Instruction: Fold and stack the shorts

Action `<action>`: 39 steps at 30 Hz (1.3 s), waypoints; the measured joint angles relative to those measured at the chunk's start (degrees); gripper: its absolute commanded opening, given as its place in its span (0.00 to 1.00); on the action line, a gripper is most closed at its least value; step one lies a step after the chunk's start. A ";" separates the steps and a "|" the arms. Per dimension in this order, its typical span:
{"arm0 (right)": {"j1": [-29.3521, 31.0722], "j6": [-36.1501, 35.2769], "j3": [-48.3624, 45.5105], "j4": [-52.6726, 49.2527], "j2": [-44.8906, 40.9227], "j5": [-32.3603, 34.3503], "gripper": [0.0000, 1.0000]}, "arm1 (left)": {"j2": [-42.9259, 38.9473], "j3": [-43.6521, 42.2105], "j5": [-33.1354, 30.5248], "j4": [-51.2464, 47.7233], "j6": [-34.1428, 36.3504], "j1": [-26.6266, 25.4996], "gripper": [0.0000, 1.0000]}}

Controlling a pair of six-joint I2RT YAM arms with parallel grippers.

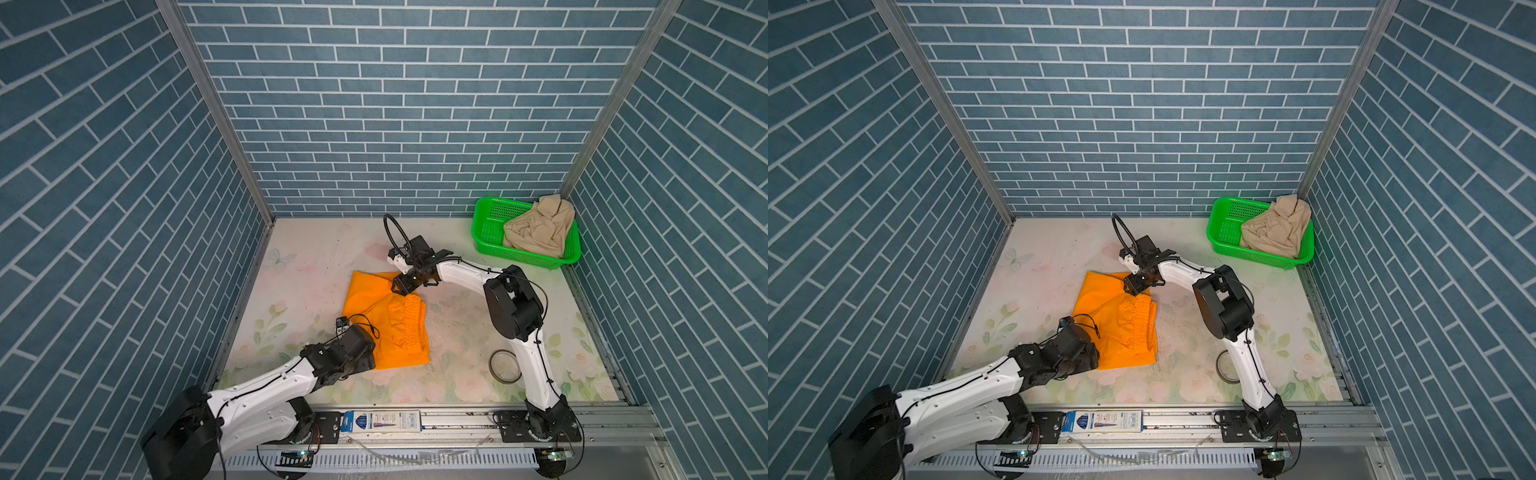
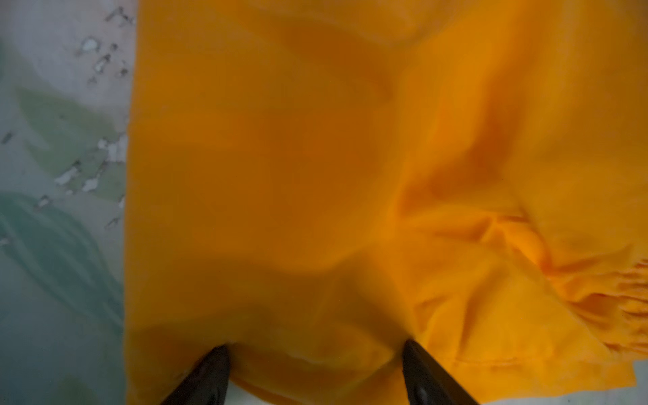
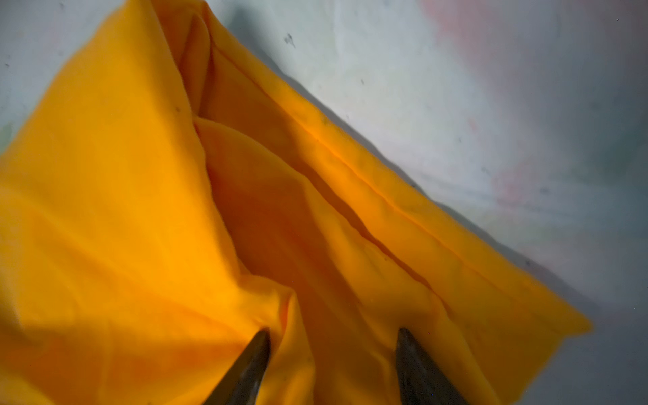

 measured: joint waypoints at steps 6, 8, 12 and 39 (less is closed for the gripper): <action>-2.40 5.60 -16.68 5.29 -10.47 0.46 0.46 | 6.97 4.35 0.94 0.81 6.71 6.71 0.75; -3.02 8.83 -24.46 8.44 -15.45 0.94 0.45 | 9.11 6.62 1.55 0.39 9.99 9.51 0.75; -3.56 16.55 -40.96 14.95 -27.80 1.60 0.50 | 15.65 14.34 2.40 -0.24 17.20 14.23 0.70; -6.40 24.33 -49.94 -6.62 -62.86 12.26 0.65 | 23.56 34.95 5.27 -10.82 9.18 -5.92 0.94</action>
